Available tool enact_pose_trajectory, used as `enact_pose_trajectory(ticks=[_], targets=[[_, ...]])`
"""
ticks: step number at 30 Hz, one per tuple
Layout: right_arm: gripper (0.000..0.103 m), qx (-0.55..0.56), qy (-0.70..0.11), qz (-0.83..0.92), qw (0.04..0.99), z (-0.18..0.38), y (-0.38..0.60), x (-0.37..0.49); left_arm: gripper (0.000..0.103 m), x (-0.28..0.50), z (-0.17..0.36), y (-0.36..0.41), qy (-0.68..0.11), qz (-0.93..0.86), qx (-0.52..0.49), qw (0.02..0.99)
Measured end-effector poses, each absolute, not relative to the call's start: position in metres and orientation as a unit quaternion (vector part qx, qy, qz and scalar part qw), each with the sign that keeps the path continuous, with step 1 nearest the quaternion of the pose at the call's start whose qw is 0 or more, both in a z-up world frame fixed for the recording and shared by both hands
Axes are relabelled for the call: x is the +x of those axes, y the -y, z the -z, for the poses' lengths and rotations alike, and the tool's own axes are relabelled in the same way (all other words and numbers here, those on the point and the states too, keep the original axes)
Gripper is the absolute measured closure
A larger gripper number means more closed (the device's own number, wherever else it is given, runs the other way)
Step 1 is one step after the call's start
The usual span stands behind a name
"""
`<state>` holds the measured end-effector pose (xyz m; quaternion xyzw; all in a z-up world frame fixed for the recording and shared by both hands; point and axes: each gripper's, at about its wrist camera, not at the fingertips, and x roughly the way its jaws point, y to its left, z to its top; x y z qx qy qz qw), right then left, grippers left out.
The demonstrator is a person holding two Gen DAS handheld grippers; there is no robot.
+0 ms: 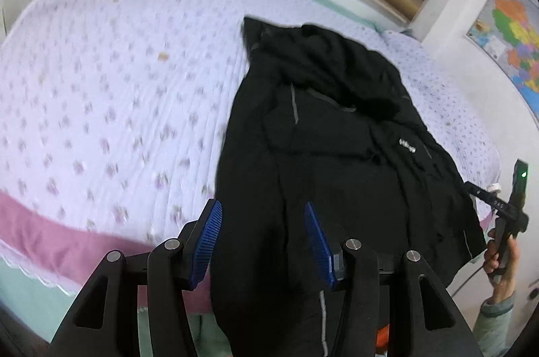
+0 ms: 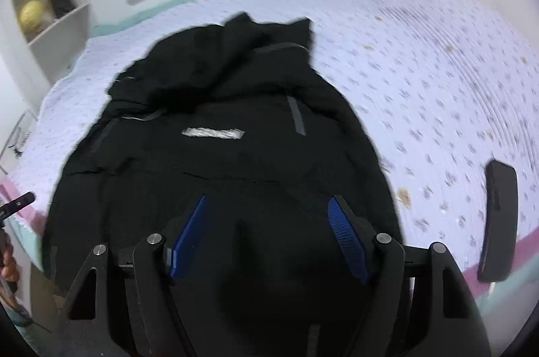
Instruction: Fold large clothes
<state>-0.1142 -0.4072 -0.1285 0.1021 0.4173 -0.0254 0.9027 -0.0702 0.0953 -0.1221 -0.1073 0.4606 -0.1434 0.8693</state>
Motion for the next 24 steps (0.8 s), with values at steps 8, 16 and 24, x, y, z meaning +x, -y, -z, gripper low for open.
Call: enact_pose_trajectory(ticks=[8, 16, 24], targets=[[0.035, 0.148, -0.424, 0.025, 0.893, 0.148, 0.451, -0.138, 0.05, -0.061, 0.157, -0.104, -0.497, 0.115, -0.125, 0.851], [0.033, 0.12, -0.436, 0.057, 0.89, 0.136, 0.461, -0.138, 0.05, -0.052, 0.165, -0.085, -0.514, 0.14, -0.104, 0.84], [0.058, 0.14, -0.489, 0.009, 0.861, 0.165, 0.462, -0.102, 0.05, -0.033, 0.165, -0.077, -0.536, 0.145, -0.099, 0.826]])
